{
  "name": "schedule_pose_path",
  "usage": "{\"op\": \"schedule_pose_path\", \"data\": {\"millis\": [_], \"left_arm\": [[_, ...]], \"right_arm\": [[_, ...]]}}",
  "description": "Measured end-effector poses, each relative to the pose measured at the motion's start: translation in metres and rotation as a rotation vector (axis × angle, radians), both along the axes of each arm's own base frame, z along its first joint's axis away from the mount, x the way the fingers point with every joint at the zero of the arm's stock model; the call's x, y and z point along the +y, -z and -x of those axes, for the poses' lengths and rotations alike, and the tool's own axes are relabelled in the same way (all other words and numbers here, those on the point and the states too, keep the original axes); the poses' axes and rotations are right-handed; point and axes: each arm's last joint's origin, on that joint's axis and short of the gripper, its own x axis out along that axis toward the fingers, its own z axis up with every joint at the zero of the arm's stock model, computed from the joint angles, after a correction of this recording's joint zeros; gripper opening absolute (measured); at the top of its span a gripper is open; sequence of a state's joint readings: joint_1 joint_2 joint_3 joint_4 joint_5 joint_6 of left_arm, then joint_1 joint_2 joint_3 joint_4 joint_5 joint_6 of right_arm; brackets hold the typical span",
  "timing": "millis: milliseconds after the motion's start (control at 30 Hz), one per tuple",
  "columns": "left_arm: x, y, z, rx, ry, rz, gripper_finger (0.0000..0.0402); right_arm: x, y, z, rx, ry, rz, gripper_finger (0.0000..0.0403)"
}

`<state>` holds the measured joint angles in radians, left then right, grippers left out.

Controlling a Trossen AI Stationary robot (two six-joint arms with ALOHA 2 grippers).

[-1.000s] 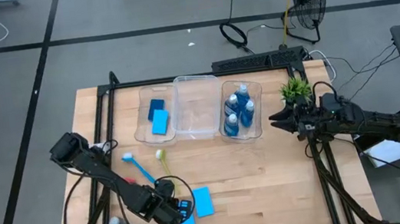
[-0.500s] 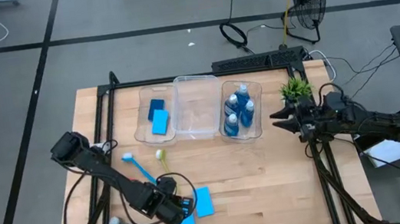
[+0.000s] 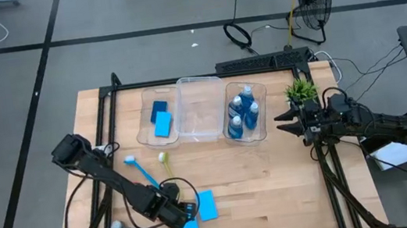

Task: Pick & Place Kitchen Sink Supplies
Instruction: Put the blue sponge into the left transparent bin

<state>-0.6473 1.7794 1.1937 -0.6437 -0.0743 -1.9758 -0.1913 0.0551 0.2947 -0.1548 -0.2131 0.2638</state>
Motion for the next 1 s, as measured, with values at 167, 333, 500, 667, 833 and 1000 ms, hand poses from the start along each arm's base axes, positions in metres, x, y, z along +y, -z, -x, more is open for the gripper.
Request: {"op": "schedule_pose_path", "data": {"millis": [167,333,500,667,833,1000], "left_arm": [[-0.002,0.011,0.0,-0.05,-0.016,0.059,0.0186],[-0.002,0.016,0.005,-0.013,-0.03,0.072,0.0186],[-0.004,0.02,0.009,-0.012,-0.046,0.071,0.0186],[-0.003,0.031,0.007,-0.007,-0.051,0.054,0.0186],[-0.008,0.048,-0.004,-0.045,-0.027,0.066,0.0186],[-0.01,0.049,-0.003,-0.061,-0.011,0.052,0.0186]], "right_arm": [[0.0,0.0,0.0,0.0,0.0,0.0,0.0141],[0.0,0.0,0.0,0.0,-0.001,0.0,0.0141],[0.0,0.0,0.0,0.0,-0.001,-0.001,0.0141],[0.0,-0.001,0.0,-0.01,-0.001,0.007,0.0141],[0.0,-0.001,0.0,-0.009,-0.001,0.01,0.0141],[0.0,-0.002,0.0,-0.016,-0.001,0.014,0.0141]]}}
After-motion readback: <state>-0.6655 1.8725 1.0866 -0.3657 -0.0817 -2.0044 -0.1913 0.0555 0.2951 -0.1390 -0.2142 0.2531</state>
